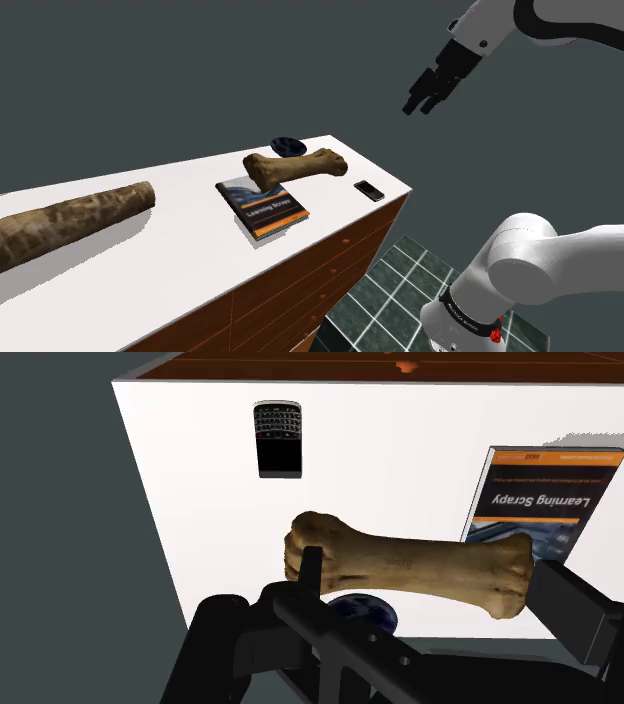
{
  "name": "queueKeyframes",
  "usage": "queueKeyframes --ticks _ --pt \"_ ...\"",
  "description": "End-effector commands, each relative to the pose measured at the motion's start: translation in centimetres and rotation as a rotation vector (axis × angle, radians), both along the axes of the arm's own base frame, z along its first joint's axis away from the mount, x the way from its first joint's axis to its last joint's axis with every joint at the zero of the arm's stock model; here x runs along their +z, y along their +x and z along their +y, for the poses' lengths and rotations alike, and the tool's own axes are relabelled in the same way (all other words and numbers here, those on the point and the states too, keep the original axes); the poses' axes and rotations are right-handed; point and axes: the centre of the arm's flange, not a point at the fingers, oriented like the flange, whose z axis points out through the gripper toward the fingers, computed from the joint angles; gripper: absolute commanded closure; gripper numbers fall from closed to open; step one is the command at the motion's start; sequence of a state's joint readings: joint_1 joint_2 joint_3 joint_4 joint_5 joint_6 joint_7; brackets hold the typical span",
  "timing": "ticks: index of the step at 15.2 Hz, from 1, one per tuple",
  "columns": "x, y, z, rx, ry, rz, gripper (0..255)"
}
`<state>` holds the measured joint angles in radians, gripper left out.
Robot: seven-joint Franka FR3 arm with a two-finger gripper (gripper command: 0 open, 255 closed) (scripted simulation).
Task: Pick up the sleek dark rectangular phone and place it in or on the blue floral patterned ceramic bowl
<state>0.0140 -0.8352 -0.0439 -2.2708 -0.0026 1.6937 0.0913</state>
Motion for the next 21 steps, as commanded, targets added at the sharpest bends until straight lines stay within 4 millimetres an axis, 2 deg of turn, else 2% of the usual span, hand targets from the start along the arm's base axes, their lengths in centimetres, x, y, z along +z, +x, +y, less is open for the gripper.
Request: queueKeyframes --ticks 1,21 --pt "0.0 0.0 0.0 0.000 0.000 0.000 0" --pt "-24.4 5.3 -8.2 0.135 -0.048 0.035 0"
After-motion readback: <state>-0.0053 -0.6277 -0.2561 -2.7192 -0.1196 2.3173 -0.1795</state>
